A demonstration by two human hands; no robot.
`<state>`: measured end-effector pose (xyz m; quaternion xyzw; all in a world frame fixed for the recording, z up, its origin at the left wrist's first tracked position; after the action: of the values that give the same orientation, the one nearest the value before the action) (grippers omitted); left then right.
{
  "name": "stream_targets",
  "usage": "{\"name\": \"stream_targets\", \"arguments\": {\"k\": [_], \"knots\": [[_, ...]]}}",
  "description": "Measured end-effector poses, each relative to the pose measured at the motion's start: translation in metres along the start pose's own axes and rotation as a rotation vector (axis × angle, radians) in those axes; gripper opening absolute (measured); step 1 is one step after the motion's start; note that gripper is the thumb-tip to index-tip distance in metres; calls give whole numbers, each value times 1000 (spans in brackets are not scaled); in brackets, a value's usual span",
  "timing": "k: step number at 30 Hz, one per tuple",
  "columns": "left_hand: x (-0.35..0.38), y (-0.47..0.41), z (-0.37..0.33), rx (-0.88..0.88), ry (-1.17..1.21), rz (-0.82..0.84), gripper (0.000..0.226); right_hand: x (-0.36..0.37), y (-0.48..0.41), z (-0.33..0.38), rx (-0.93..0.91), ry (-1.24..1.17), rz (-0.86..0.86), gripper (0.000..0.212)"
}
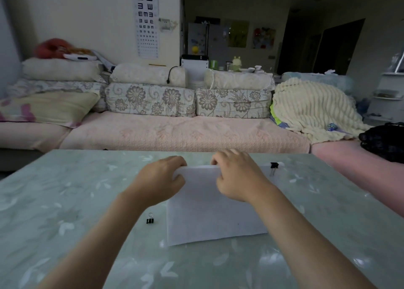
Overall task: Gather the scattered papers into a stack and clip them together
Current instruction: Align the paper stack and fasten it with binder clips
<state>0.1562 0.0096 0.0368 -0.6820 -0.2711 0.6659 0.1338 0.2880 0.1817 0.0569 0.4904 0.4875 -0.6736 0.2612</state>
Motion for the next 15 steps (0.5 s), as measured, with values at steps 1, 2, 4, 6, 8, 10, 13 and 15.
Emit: {"name": "stream_targets", "arguments": {"k": [1,2,4,6,8,10,13,15], "knots": [[3,2,0,5,65,-52,22,3,-1,15,-38,-27,-16,34],[5,3,-1,-1,157,-126,26,7,-2,29,-68,-38,-27,35],[9,7,-1,-110,401,-297,34,15,-4,48,-93,-22,-33,30],[15,12,-3,-258,648,-419,40,18,-6,53,-76,11,-45,28],[23,14,-9,-293,791,-416,42,20,-8,58,-74,38,-73,29],[27,14,-11,-269,899,-399,52,23,-9,66,-95,57,-76,32],[22,17,5,-322,1037,-383,61,24,-10,72,-98,67,-56,28],[25,28,29,-345,911,-365,55,25,-11,69,-100,66,-68,26]]}}
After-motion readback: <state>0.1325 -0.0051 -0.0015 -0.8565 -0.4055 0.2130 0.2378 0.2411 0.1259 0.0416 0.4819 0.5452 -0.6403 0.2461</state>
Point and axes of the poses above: each hand's wrist, its own y-axis away from the middle knuckle, its own x-axis out of the palm, z = x × y, the point moved 1 cm from there along -y, towards the middle knuckle, and after that the axes turned 14 degrees about x, right-handed, at the moved point
